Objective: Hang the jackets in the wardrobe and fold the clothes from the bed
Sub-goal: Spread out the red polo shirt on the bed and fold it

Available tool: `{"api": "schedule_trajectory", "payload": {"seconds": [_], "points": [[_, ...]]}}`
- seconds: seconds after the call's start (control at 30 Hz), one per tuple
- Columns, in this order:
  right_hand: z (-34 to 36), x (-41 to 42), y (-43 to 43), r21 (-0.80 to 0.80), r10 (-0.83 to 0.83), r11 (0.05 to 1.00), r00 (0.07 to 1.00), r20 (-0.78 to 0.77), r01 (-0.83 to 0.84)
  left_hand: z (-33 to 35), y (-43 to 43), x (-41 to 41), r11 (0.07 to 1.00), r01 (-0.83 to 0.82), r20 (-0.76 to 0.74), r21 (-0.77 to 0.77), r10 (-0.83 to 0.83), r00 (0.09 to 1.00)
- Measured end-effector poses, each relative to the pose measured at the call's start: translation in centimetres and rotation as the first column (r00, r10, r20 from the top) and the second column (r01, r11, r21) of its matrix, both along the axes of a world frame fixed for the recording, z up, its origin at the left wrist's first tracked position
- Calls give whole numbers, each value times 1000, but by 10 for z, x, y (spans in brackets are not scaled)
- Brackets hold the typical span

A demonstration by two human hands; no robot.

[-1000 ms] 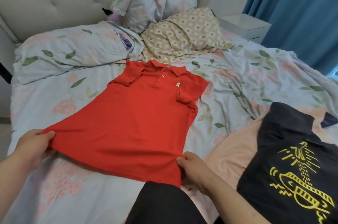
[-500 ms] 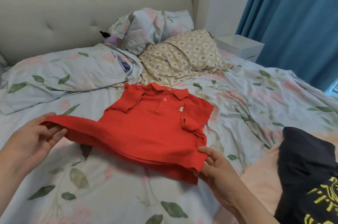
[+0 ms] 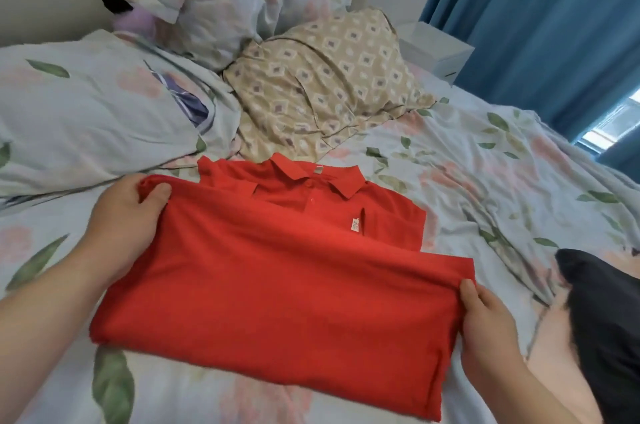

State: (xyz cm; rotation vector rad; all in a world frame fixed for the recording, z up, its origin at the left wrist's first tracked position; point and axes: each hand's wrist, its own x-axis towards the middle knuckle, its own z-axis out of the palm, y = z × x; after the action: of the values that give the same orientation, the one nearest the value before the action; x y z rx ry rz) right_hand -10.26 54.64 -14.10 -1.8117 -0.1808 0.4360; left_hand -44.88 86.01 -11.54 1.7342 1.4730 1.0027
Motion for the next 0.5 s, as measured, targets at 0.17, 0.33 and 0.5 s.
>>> {"api": "schedule_trajectory", "payload": {"seconds": [0.17, 0.33, 0.5], "points": [[9, 29, 49, -125, -24, 991, 978, 207, 51, 5, 39, 40, 999, -47, -51, 18, 48, 998], [8, 77, 117, -230, 76, 973, 970, 233, -21, 2, 97, 82, 999, -27, -173, 23, 31, 984], [-21, 117, 165, -455, 198, 889, 937, 289, -48, -32, 144, 111, 999, -2, -274, 39, 13, 962]]}}
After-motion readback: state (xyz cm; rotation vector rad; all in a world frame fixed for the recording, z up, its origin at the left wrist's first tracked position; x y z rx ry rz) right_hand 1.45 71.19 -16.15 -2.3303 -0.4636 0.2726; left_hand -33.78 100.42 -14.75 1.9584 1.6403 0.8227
